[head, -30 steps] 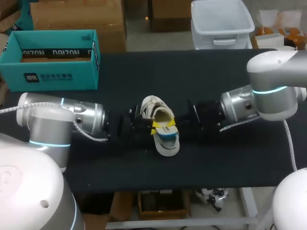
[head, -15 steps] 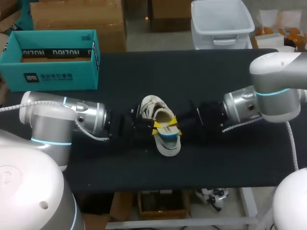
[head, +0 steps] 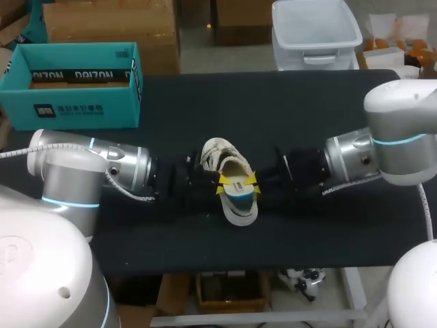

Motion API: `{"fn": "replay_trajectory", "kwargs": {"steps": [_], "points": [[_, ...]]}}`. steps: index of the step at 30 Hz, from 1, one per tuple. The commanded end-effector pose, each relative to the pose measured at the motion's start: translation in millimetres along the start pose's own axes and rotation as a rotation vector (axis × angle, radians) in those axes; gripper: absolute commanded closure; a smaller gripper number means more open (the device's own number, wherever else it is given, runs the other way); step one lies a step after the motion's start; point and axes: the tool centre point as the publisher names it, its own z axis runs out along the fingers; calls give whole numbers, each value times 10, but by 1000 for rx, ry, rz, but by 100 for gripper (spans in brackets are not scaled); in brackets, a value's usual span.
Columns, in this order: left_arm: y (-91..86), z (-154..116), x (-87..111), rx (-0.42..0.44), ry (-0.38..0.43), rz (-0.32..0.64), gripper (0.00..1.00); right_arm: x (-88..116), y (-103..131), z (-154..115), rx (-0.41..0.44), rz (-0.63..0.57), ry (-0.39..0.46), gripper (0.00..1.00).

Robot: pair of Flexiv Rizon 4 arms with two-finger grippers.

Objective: Open the shoe tongue, take the insole out of the shoe, put the insole back into the shoe, and pack the shoe into the shoebox

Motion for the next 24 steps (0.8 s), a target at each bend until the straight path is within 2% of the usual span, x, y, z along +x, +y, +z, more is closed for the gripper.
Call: {"fn": "replay_trajectory", "kwargs": {"steps": [1, 3, 4, 5, 6, 7, 9, 11, 12, 17, 18, 19, 20, 22, 24], "points": [[-27, 28, 8, -2, -3, 0, 100, -37, 22, 34, 12, -1, 11, 100], [-27, 32, 5, -1, -3, 0, 100, -36, 17, 43, 16, -2, 15, 93], [-29, 35, 5, 0, -3, 0, 100, -33, 13, 47, 17, -2, 16, 78], [-30, 37, 5, 1, -3, 0, 100, -32, 10, 51, 18, -3, 17, 68], [-33, 41, 6, 1, -3, 0, 100, -29, 9, 54, 19, -3, 17, 62], [-35, 43, 6, 1, -3, 0, 100, -27, 7, 59, 20, -4, 18, 60], [-35, 50, 4, 2, -2, -1, 100, -24, 5, 64, 23, -5, 20, 62], [-40, 56, 6, 2, -2, 0, 100, -24, 7, 82, 28, -8, 26, 92], [-41, 57, 7, 1, -1, -1, 100, -24, 5, 91, 32, -9, 28, 100], [-68, 60, 11, -2, 8, -2, 100, -26, 2, 113, 39, -13, 31, 100], [-87, 54, 16, -1, 9, -1, 88, -27, -2, 113, 38, -14, 30, 100], [-106, 46, 19, 2, 10, 2, 69, -29, -8, 113, 37, -14, 31, 100], [-133, 36, 22, 6, 9, 6, 58, -32, -22, 114, 37, -15, 30, 100], [-191, 23, 27, 14, 4, 21, 53, -36, -43, 110, 33, -15, 29, 100], [-234, 18, 24, 20, -2, 31, 55, -36, -65, 110, 27, -17, 28, 100]]}}
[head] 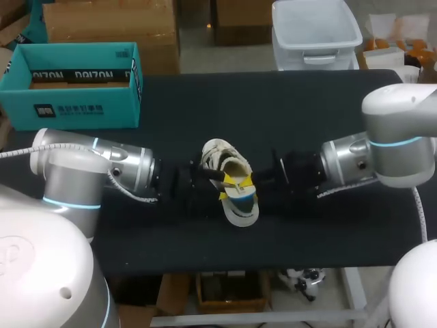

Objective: Open the shoe tongue, take the insole out of the shoe, put the insole back into the shoe, and pack the shoe into the shoebox

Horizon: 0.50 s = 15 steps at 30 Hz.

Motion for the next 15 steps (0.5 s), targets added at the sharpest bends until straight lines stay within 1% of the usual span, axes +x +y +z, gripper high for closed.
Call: {"fn": "replay_trajectory", "kwargs": {"steps": [1, 2, 3, 4, 11, 15], "points": [[-112, -40, 21, -5, -17, 12, 58, -16, -45, 5, -9, -2, 2, 100], [-127, -37, 21, -5, -19, 15, 75, -15, -57, 8, -10, -2, 1, 100], [-140, -35, 18, -4, -20, 19, 80, -14, -64, 11, -11, -2, -1, 100], [-148, -33, 17, -3, -20, 21, 100, -11, -76, 8, -14, -2, -4, 100], [-181, -38, 16, -3, -19, 33, 100, 5, -128, -22, -30, -5, -10, 100], [-154, -9, 33, -15, -10, 33, 100, -21, -32, 22, -12, -6, -4, 100]]}}
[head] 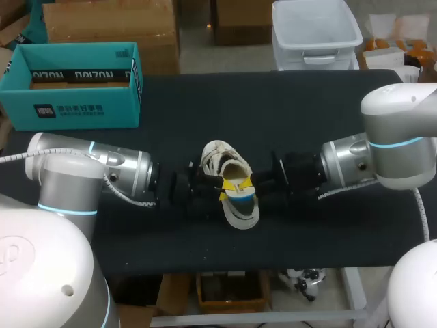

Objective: Open the shoe tongue, take the insole out of the shoe, put the insole back into the shoe, and pack the shoe into the shoebox

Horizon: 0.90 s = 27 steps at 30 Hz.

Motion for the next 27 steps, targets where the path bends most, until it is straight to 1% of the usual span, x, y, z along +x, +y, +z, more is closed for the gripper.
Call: {"fn": "replay_trajectory", "kwargs": {"steps": [1, 5, 9, 12, 18, 23, 24, 25, 26, 27], "points": [[15, 37, 15, -14, 4, -5, 100, -35, 77, 39, 16, 0, 7, 100], [103, 51, 5, -32, 11, -22, 100, -48, 213, 86, 34, 1, 4, 100], [249, 60, -31, -54, 12, -43, 100, -43, 365, 100, 44, -1, 1, 100], [300, 62, -50, -72, 12, -48, 100, -41, 427, 100, 45, -2, -9, 100], [350, 88, -42, -77, 16, -57, 100, -59, 424, 58, 36, 5, -17, 100], [340, 118, -8, -72, 23, -63, 100, -69, 330, 1, 21, 12, -22, 100], [334, 119, -4, -70, 24, -63, 100, -66, 306, -10, 18, 13, -26, 78], [328, 119, -2, -69, 24, -63, 100, -62, 281, -24, 12, 11, -29, 64], [319, 116, 1, -68, 24, -63, 100, -51, 240, -49, -1, 8, -32, 56], [312, 113, 2, -68, 24, -62, 100, -43, 212, -65, -8, 7, -36, 53]]}}
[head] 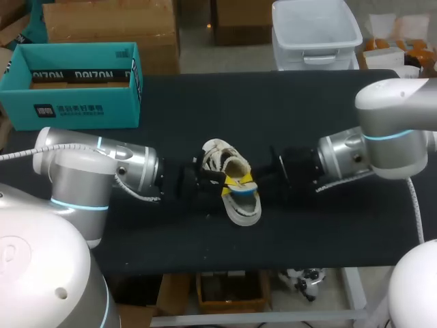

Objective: Open the shoe tongue, take the insole out of the shoe, put the insole back into the shoe, and pack the shoe into the shoebox

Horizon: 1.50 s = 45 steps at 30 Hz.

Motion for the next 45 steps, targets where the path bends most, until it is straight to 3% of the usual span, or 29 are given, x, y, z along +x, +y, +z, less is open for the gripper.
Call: {"fn": "replay_trajectory", "kwargs": {"steps": [1, 2, 6, 8, 9, 17, 19, 21, 22, 26, 30, 34, 39, 45], "points": [[-4, 10, 14, 1, -2, 0, 100, 18, -173, -99, -42, -6, -13, 49], [-10, 5, 16, 1, -2, 1, 100, 31, -212, -119, -50, -8, -17, 48], [-14, -2, 11, 2, -4, 3, 100, 55, -276, -150, -66, -14, -26, 63], [-17, -2, 13, 3, -5, 5, 100, 60, -280, -144, -67, -16, -27, 82], [-24, 0, 20, 4, -5, 5, 100, 62, -278, -131, -65, -18, -27, 100], [-75, 10, 26, 12, 6, 9, 100, 39, -276, -90, -54, -16, -29, 100], [-131, 0, 28, 23, 6, 22, 69, 31, -280, -81, -52, -17, -27, 100], [-179, -13, 35, 33, -1, 38, 65, 22, -286, -76, -52, -16, -25, 100], [-190, -19, 35, 36, -4, 42, 65, 18, -289, -76, -52, -16, -24, 100], [-216, -28, 28, 39, -8, 49, 100, 3, -297, -75, -54, -13, -21, 100], [-178, 0, 19, 27, -4, 45, 100, -3, -274, -57, -52, -13, -19, 100], [-38, 38, 10, 11, 1, 15, 100, -15, -81, 4, -35, -14, -18, 100], [10, 46, 42, -12, 9, -2, 100, -6, 71, 45, -15, -12, -29, 100], [20, 38, 54, -12, 12, -8, 100, -17, 40, 13, -19, -6, -35, 99]]}}
